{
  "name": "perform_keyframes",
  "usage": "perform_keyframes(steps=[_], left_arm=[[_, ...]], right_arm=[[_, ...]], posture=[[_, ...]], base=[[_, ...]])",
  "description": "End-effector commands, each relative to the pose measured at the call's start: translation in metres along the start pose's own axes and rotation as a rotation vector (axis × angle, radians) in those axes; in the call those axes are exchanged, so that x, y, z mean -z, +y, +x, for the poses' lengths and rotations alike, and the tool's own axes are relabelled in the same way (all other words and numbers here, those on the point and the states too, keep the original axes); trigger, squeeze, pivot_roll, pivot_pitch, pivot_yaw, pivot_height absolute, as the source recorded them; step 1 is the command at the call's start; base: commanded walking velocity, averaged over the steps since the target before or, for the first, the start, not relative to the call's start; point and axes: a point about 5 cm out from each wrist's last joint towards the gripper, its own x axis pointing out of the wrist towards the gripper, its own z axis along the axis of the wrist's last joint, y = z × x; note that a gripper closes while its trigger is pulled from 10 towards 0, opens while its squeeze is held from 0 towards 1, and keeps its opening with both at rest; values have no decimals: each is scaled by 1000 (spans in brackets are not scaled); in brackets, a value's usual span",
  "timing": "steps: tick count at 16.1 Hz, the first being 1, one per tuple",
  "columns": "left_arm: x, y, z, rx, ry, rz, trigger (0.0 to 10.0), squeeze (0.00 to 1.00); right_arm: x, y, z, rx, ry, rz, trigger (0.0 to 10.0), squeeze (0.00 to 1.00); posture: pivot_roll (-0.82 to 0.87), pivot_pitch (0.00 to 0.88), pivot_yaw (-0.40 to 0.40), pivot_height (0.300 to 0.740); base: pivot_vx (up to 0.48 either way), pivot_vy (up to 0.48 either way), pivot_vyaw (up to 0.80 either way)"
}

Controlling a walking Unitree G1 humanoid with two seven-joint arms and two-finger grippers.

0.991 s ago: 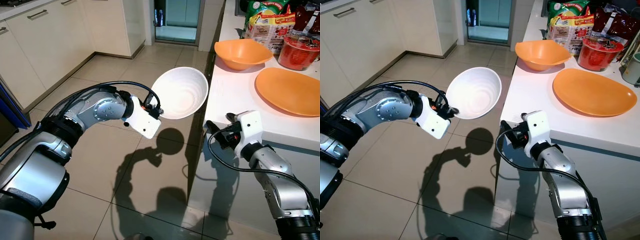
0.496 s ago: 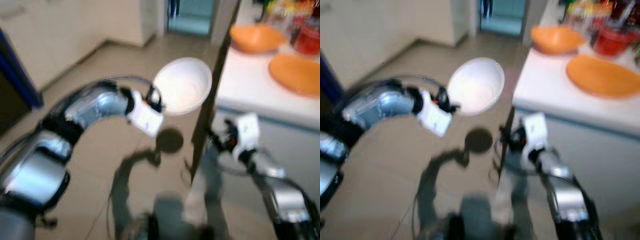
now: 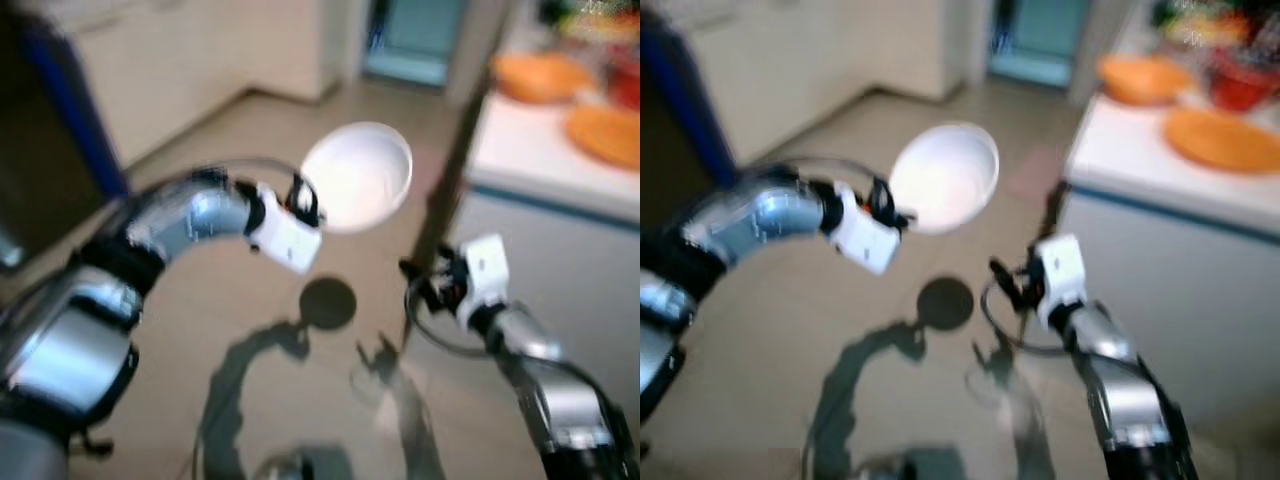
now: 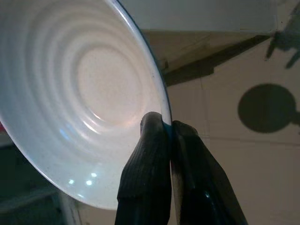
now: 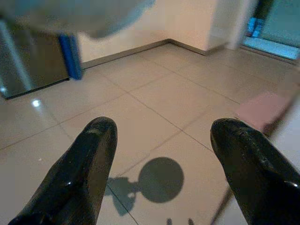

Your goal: Setting the table

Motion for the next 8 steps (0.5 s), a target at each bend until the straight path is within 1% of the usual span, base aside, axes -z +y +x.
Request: perform_keyframes(steps=[1, 3, 5, 7, 8], left_arm=[[-8, 20, 0, -74, -32, 27, 0, 0], [-9, 21, 1, -73, -28, 53, 0, 0], [-8, 21, 2, -74, -30, 35, 0, 0], [-8, 21, 2, -69, -19, 40, 0, 0], [-8, 21, 2, -68, -21, 29, 0, 0]], right_arm=[[-2, -7, -3, 17, 3, -10, 10000, 0], [-2, -7, -4, 14, 3, -12, 10000, 0], [-2, -8, -4, 14, 3, -13, 10000, 0], [-2, -8, -3, 11, 5, -12, 10000, 0], [-3, -8, -3, 7, 6, -11, 10000, 0]], posture=[[-13, 0, 65, 740], [-13, 0, 65, 740], [-13, 0, 65, 740], [-12, 0, 63, 740], [-9, 0, 55, 740]], base=[[0, -480, 0], [0, -474, 0], [0, -480, 0], [0, 0, 0], [0, 0, 0]])
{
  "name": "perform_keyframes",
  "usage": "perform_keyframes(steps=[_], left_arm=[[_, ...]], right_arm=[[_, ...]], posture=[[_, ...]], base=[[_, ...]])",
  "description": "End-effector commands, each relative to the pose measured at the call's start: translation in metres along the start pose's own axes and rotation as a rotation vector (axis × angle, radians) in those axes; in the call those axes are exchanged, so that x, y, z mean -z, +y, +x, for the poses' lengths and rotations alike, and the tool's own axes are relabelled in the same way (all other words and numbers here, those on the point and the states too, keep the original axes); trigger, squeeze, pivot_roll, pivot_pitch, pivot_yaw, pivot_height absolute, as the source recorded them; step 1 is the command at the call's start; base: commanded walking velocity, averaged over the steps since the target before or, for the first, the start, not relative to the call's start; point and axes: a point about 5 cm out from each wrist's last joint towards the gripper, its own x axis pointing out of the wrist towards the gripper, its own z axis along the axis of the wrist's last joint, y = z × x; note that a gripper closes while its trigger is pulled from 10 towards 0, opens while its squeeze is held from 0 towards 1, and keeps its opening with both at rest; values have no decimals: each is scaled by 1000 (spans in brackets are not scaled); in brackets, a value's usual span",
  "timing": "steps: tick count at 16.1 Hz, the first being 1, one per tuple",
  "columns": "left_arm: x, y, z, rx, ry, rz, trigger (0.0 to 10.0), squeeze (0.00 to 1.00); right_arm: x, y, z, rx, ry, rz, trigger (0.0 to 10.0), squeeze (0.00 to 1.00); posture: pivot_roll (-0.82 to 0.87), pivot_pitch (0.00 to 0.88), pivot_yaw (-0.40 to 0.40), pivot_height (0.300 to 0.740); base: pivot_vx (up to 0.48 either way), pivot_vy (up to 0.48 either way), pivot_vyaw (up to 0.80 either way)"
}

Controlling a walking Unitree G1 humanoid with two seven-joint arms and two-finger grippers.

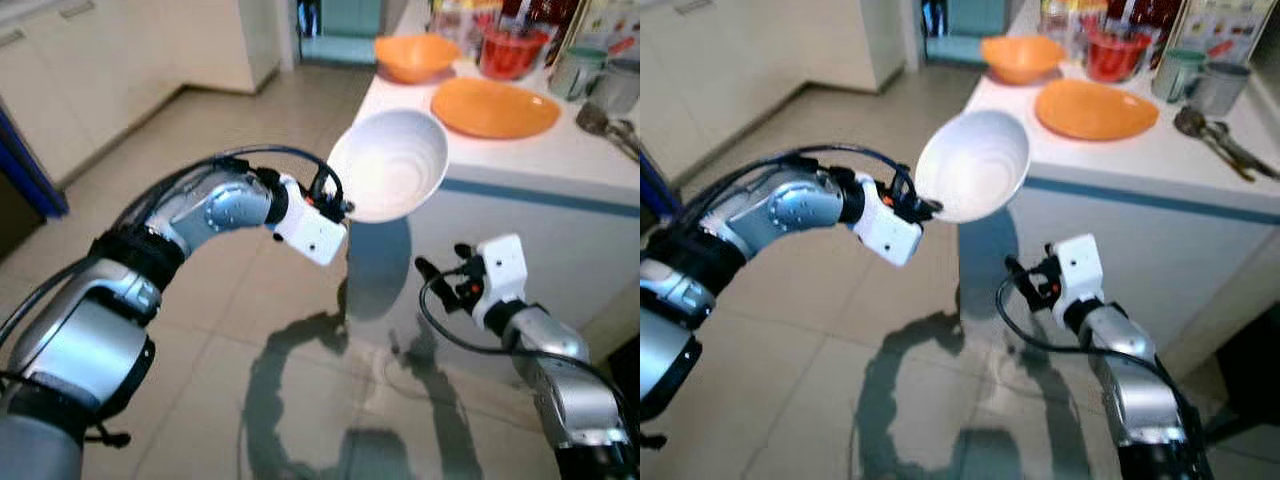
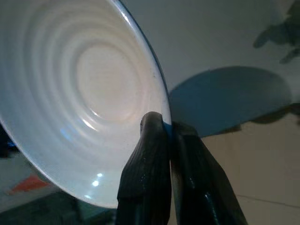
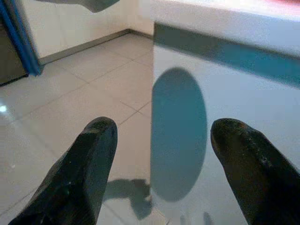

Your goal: Setting the table

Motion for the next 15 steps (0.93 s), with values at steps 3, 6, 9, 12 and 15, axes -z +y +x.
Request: perform_keyframes(steps=[3, 6, 9, 12, 15], left_arm=[[2, 14, -7, -41, -6, -24, 0, 0], [-4, 12, -3, -54, -41, -33, 0, 0], [-8, 14, -2, -57, -65, -32, 0, 0], [-5, 14, -3, -55, -40, -19, 0, 0], [-4, 14, -3, -51, -36, -20, 0, 0]], right_arm=[[-4, -2, 1, -23, 6, -8, 10000, 0], [-6, -6, 1, -5, 2, -7, 10000, 0], [-5, -4, 2, -12, 3, -6, 10000, 0], [-5, -5, 3, -4, -3, -5, 10000, 0], [-5, -6, 2, -2, -3, -7, 10000, 0]], posture=[[-12, 0, 47, 740], [-17, 0, 50, 740], [-22, 0, 58, 740], [-25, 0, 66, 740], [-23, 0, 66, 740]], base=[[0, 0, 0], [0, 0, 0], [0, 0, 0], [0, -477, 0], [0, -461, 0]])
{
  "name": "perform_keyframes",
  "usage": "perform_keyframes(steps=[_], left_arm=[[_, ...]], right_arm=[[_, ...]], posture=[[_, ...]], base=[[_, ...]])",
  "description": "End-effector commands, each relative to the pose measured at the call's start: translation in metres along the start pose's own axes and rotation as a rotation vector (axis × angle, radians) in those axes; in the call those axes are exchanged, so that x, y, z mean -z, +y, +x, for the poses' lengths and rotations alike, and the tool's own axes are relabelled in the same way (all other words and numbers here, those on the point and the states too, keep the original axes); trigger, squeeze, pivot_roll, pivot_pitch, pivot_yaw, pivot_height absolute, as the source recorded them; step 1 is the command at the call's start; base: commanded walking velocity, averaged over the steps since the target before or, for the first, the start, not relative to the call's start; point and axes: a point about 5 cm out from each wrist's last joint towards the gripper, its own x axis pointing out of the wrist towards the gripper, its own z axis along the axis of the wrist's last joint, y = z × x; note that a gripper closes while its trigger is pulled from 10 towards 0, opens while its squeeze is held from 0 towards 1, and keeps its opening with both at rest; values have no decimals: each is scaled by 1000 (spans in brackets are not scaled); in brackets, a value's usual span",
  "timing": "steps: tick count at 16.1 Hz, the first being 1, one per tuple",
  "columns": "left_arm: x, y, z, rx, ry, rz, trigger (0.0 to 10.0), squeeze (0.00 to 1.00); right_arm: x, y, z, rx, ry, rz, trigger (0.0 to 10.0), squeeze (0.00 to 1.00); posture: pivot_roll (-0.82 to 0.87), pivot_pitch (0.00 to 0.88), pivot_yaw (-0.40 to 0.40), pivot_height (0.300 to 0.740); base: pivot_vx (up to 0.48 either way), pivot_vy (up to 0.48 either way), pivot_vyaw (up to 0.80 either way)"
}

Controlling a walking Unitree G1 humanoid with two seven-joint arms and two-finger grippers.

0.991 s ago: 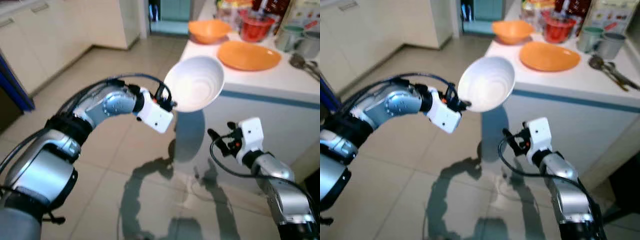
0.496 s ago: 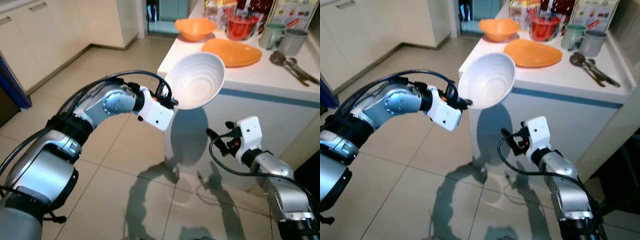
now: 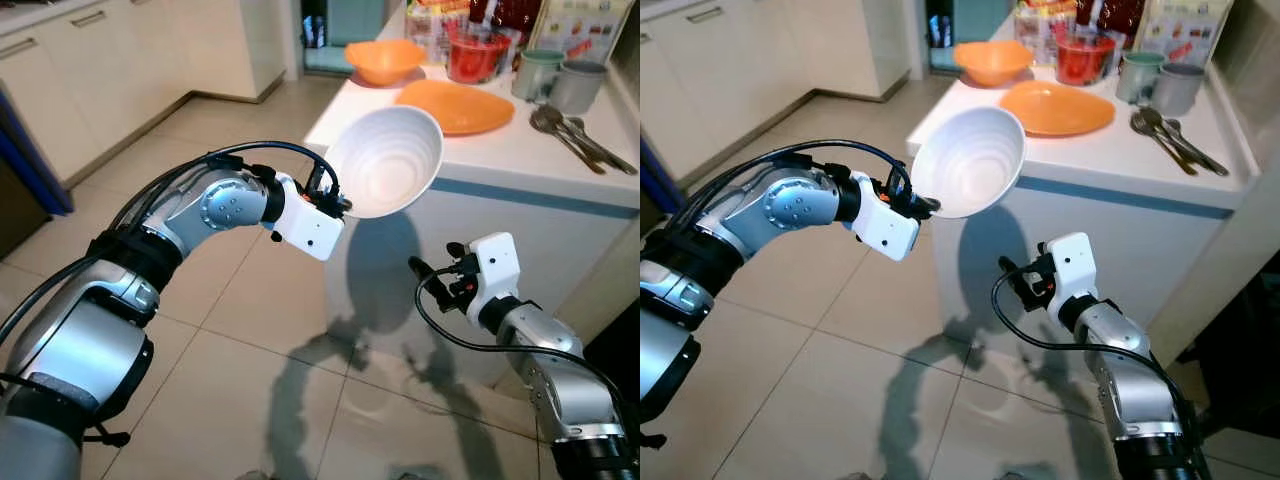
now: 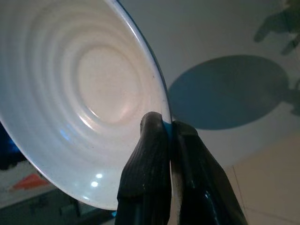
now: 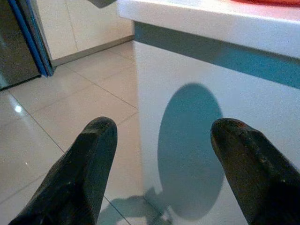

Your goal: Setting the table

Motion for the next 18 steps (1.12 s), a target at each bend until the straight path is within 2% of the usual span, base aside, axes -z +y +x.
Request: perform_keyframes(steps=[1, 5, 13, 15, 18], left_arm=[[1, 7, -5, -28, 2, 14, 0, 0], [0, 3, -6, -7, -17, 3, 0, 0], [0, 7, -5, -17, -9, 7, 0, 0], [-1, 7, -5, -24, -26, -15, 0, 0], [-2, 8, -5, -34, -34, -16, 0, 0]], right_arm=[[-3, 0, 1, 0, -11, -4, 10000, 0], [0, 1, 0, -2, -1, 1, 10000, 0], [1, 1, 1, 2, 3, 0, 10000, 0], [-1, -2, 2, 20, -7, 5, 10000, 0], [0, 0, 2, 17, -6, 0, 10000, 0]], posture=[[-22, 0, 68, 740], [-22, 0, 72, 740], [-24, 0, 75, 740], [-23, 0, 79, 740], [-25, 0, 83, 740]], base=[[0, -461, 0], [0, -471, 0], [0, -476, 0], [0, -480, 0], [0, 0, 0]])
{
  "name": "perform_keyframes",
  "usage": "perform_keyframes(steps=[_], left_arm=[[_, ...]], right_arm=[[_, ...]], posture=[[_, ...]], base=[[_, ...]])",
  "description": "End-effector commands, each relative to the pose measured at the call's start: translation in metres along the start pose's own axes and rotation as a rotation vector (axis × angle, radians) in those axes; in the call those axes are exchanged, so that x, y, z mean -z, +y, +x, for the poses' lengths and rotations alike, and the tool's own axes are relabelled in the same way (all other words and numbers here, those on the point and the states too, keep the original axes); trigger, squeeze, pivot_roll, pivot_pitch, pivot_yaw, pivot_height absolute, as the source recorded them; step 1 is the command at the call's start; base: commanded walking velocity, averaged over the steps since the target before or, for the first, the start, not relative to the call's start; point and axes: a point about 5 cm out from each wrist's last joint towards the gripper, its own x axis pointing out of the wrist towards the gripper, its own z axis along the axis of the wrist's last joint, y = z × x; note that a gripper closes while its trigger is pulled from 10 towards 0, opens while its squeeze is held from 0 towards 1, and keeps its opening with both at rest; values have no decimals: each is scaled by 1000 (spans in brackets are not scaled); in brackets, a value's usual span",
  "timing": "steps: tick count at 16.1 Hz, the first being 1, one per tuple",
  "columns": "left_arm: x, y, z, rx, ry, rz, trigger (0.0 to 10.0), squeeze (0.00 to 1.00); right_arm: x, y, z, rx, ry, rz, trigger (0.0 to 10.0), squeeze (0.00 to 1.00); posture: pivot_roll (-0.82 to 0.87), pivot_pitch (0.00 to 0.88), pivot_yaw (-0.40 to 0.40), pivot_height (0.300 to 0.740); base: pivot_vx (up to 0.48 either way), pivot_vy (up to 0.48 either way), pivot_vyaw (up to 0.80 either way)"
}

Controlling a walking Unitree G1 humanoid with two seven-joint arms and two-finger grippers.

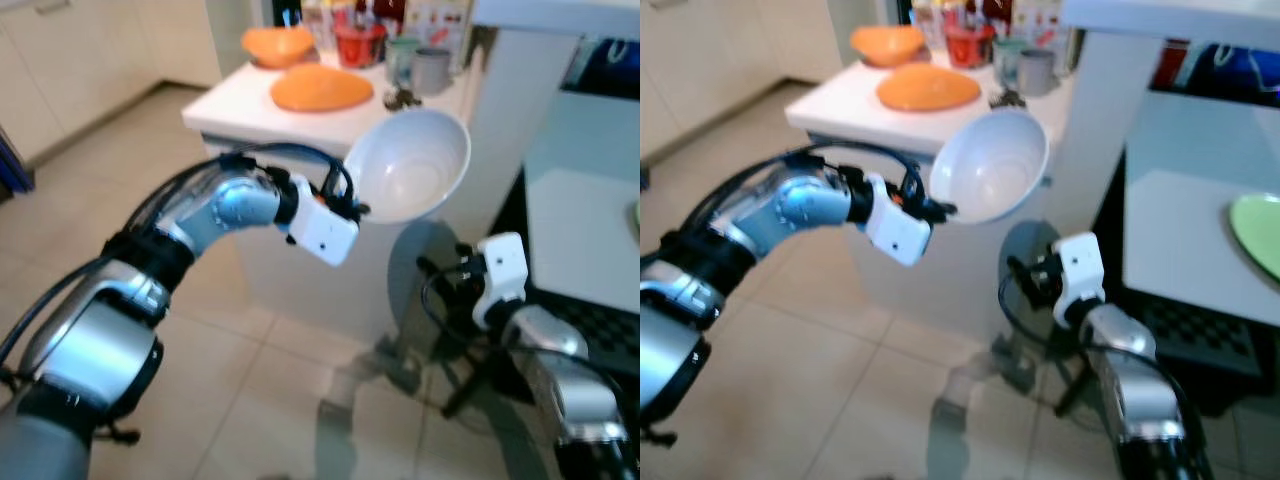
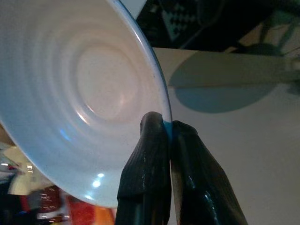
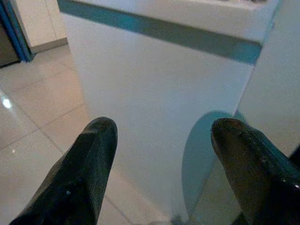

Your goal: Setting the table

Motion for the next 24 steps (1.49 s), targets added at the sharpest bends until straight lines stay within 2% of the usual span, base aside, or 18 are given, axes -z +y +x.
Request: perform_keyframes(steps=[1, 2, 4, 5, 8, 9, 10, 12, 14, 17, 18, 19, 21, 22, 24], left_arm=[[5, 7, -8, -34, 23, -2, 0, 0], [5, 7, -8, -32, 22, -1, 0, 0], [4, 4, -7, -18, 19, -1, 0, 0], [4, 2, -7, -14, 16, -1, 0, 0], [2, 0, -5, 0, 8, 2, 0, 0], [2, 0, -4, 0, 7, 2, 0, 0], [1, -1, -4, 2, 4, 1, 0, 0], [0, -3, -3, 7, -1, 0, 0, 0], [0, -4, -2, 15, -5, 1, 0, 0], [-2, -7, 1, 26, -13, 1, 0, 0], [-2, -7, 2, 26, -16, 0, 0, 0], [-3, -6, 4, 25, -21, 0, 0, 0], [-4, -6, 4, 26, -23, 1, 0, 0], [-5, -6, 6, 32, -28, 6, 0, 0], [-8, -5, 9, 28, -40, 11, 0, 0]], right_arm=[[-4, 1, 3, -3, -12, -23, 10000, 0], [-7, 0, 4, 3, -14, -49, 10000, 0], [-24, -13, 4, 29, -32, -211, 10000, 0], [-30, -20, 3, 43, -41, -246, 10000, 0], [-47, -47, -2, 131, -78, -235, 10000, 0], [-49, -52, -2, 153, -89, -215, 10000, 0], [-57, -58, -3, 177, -122, -151, 10000, 0], [-61, -59, -2, 183, -144, -117, 10000, 0], [-72, -57, -2, 170, -173, -202, 10000, 0], [-87, -52, -1, 118, -171, -440, 10000, 0], [-89, -50, -1, 102, -153, -607, 10000, 0], [-96, -44, 0, 62, -164, -816, 10000, 0], [-101, -41, 0, 48, -177, -874, 10000, 0], [-111, -34, 2, 7, -224, -1042, 10000, 0], [-124, -24, 4, -26, -306, -1209, 10000, 0]], posture=[[-25, 0, 83, 740], [-27, 0, 82, 740], [-30, 0, 84, 740], [-32, 0, 86, 740], [-35, 0, 84, 740], [-36, 0, 84, 740], [-38, 0, 83, 740], [-40, 0, 86, 740], [-37, 0, 95, 740], [-38, 0, 96, 740], [-38, 0, 96, 740], [-40, 0, 102, 740], [-40, 0, 105, 740], [-42, 0, 109, 740], [-45, 0, 108, 740]], base=[[0, 0, 0], [0, 0, 0], [0, 0, 0], [0, 0, 0], [0, 0, 0], [0, 0, 0], [0, 0, 0], [0, 0, 0], [0, 0, 0], [0, 0, 0], [0, 0, 0], [0, 0, 0], [0, 0, 0], [0, 0, 0], [0, 0, 0]])
